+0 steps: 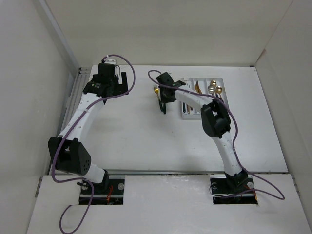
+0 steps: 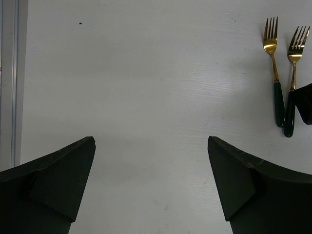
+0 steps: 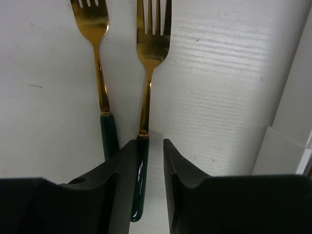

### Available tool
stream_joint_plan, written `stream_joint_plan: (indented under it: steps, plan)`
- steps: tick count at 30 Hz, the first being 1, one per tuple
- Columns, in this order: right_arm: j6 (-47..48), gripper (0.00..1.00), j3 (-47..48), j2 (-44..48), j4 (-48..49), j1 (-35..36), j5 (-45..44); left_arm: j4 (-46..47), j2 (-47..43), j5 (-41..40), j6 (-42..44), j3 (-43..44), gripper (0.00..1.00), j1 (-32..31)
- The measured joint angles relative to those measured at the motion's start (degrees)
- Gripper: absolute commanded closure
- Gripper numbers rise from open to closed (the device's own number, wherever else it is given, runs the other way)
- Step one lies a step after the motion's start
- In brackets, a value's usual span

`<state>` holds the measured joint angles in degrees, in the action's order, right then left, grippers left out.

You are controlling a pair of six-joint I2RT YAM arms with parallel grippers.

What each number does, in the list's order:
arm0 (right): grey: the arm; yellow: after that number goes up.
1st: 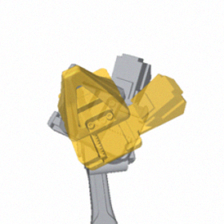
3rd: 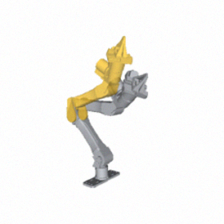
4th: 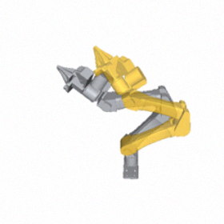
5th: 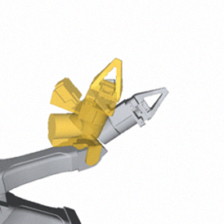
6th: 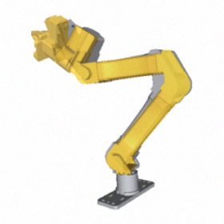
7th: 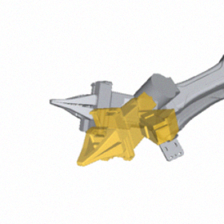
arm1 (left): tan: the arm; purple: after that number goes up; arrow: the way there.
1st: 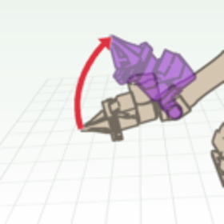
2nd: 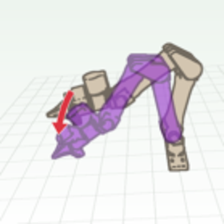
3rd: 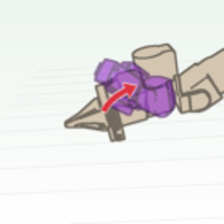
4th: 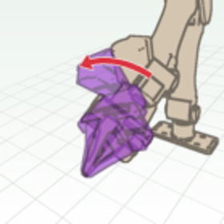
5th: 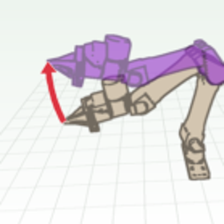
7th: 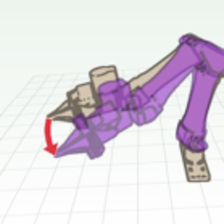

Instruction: Sort the eating utensils into containers

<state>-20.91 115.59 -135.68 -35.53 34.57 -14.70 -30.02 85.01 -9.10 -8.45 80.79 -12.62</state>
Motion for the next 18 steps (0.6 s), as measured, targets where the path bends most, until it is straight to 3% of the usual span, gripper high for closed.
stream_joint_plan:
  steps: [13, 18]
  plan:
    - [-1.6, 0.7, -1.1, -0.5, -0.5, 0.6, 1.0, 0.0, 0.0, 0.0, 0.0, 0.0, 0.0, 0.0]
    - [-2.3, 1.0, -5.7, 2.2, 1.2, 0.7, 0.8, 0.0, 0.0, 0.0, 0.0, 0.0, 0.0, 0.0]
